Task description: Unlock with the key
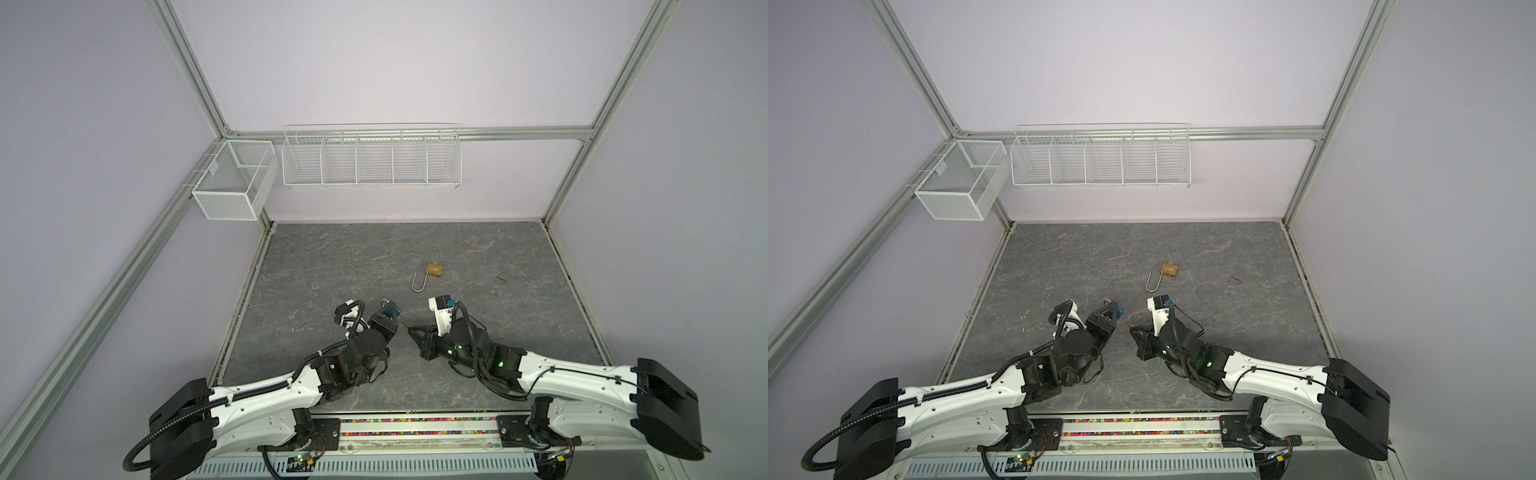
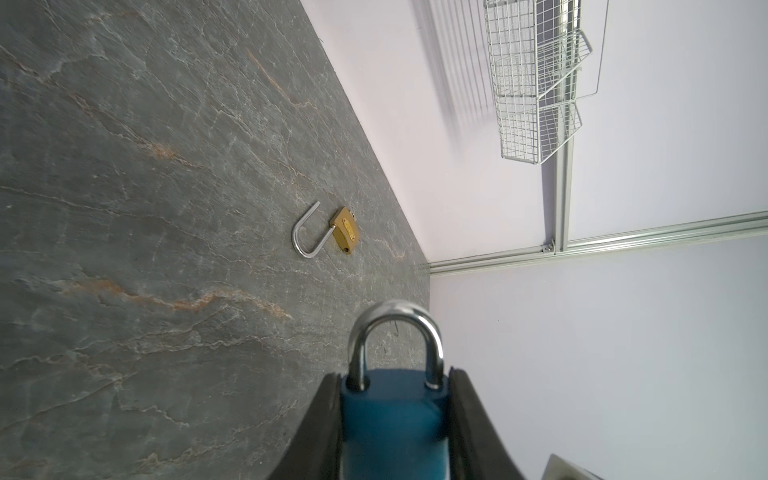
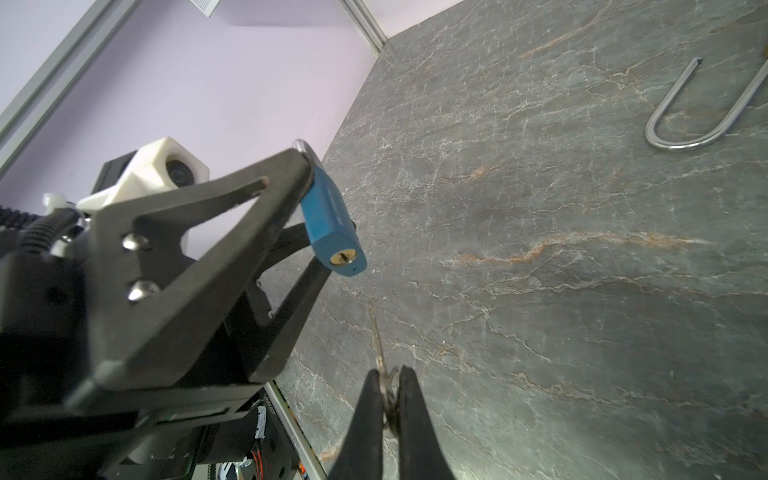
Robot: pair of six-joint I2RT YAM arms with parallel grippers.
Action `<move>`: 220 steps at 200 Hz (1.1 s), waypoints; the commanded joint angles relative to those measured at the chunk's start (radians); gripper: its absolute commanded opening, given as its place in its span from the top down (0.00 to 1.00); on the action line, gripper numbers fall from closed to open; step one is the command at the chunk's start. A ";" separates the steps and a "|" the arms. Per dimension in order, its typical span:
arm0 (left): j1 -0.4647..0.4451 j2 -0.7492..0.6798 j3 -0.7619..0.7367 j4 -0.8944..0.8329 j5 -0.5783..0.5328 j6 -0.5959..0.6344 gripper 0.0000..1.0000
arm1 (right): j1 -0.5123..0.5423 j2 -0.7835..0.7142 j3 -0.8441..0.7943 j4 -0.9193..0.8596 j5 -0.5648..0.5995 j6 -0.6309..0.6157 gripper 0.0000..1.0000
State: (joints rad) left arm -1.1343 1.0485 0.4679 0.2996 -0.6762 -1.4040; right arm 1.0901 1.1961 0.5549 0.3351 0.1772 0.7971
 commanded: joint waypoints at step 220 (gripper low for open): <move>0.001 0.011 -0.012 0.050 0.027 -0.003 1.00 | 0.007 -0.020 0.054 -0.002 0.030 -0.013 0.94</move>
State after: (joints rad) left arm -1.1343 1.0531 0.4667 0.3164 -0.6514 -1.4017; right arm 1.0901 1.1763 0.5877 0.3153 0.1944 0.7918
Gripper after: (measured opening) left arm 0.318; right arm 0.078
